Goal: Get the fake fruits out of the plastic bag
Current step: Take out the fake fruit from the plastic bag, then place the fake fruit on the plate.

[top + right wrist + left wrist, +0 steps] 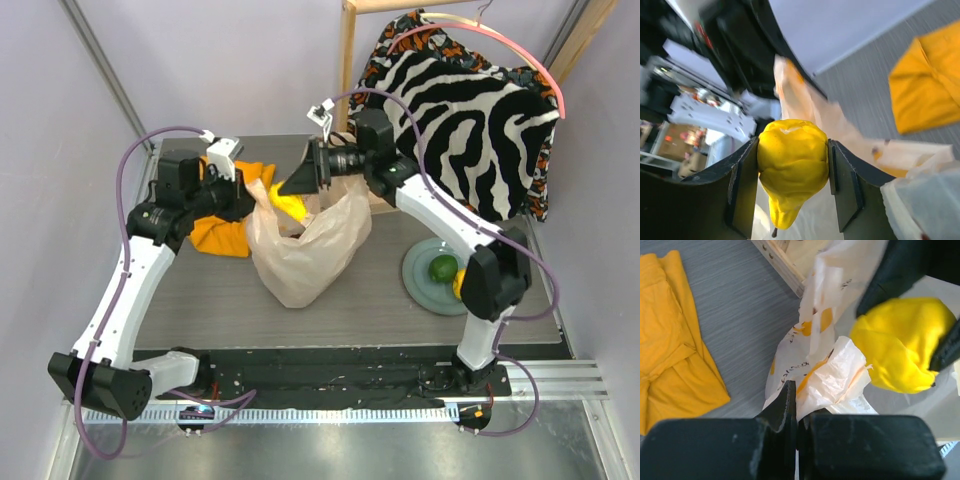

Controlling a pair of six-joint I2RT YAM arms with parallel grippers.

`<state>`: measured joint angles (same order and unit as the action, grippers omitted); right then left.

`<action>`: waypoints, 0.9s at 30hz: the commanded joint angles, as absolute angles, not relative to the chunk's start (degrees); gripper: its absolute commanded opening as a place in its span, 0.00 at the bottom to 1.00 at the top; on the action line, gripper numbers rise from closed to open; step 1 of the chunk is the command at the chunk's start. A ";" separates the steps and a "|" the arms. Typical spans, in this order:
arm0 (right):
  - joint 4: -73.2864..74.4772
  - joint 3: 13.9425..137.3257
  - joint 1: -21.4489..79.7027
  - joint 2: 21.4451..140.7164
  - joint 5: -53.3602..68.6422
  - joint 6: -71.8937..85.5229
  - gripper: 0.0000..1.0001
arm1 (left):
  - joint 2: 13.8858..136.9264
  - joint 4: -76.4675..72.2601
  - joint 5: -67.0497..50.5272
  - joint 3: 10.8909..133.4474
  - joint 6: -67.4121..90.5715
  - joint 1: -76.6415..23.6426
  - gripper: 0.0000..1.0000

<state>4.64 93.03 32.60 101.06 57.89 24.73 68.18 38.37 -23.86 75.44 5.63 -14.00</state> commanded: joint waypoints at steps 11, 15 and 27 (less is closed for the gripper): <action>-28.47 110.11 35.24 109.60 65.74 60.45 0.39 | 64.42 34.29 -5.71 72.07 2.89 -7.22 0.00; -33.11 117.41 37.09 113.02 65.83 63.27 0.39 | 69.59 30.33 -12.18 76.70 10.62 -4.31 0.00; -55.84 99.25 37.80 114.35 74.69 75.39 0.31 | 86.84 25.22 -23.65 89.11 27.69 -3.08 0.00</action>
<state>-41.98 105.51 39.57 114.30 68.84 68.93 86.89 27.88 -21.69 81.73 25.56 -4.10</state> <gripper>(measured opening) 0.567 0.020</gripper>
